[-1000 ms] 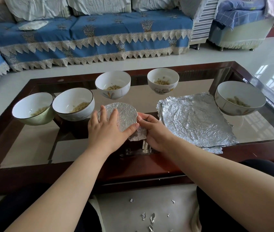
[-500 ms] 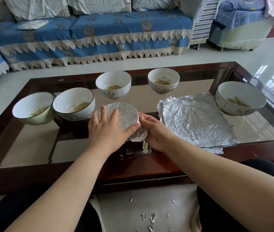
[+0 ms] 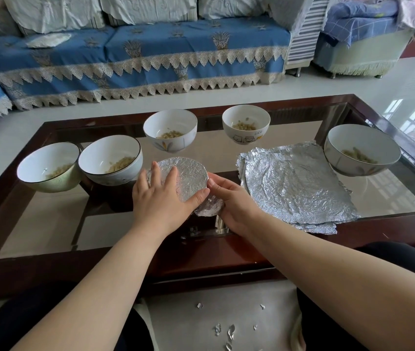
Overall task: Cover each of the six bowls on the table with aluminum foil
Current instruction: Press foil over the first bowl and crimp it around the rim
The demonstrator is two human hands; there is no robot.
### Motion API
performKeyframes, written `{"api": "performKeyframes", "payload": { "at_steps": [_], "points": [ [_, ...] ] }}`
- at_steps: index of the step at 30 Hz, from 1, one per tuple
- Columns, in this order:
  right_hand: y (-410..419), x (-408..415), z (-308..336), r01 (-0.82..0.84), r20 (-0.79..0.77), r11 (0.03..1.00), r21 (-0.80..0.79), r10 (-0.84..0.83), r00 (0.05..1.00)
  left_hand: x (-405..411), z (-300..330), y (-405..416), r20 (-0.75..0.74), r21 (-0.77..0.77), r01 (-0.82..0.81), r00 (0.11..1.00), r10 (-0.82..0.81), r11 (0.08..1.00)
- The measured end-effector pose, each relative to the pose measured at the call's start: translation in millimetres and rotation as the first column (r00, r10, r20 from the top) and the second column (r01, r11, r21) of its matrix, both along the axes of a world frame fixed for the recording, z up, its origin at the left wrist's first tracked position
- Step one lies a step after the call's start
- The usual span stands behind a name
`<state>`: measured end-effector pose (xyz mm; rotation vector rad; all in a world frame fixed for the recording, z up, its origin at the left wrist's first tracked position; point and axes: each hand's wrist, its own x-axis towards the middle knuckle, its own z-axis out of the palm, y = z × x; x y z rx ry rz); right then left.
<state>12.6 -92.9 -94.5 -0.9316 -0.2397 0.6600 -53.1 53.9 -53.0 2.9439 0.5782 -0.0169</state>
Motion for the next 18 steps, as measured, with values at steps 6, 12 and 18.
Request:
{"api": "performKeyframes", "payload": {
  "at_steps": [6, 12, 18],
  "points": [
    [2.9, 2.6, -3.3, 0.076, -0.069, 0.997, -0.015, -0.077, 0.995, -0.5, 0.9, -0.5, -0.01, -0.003, 0.0, 1.0, 0.0, 1.0],
    [8.0, 2.4, -5.7, 0.141, -0.098, 0.981, -0.135, -0.154, 0.983, -0.2, 1.0, 0.1, -0.013, 0.003, -0.001, 1.0, 0.001, 1.0],
    [15.0, 1.3, -6.4, 0.231, -0.093, 0.932, -0.28, -0.265, 0.96, -0.5, 1.0, -0.2, -0.009, 0.013, 0.002, 1.0, -0.002, 1.0]
  ]
}}
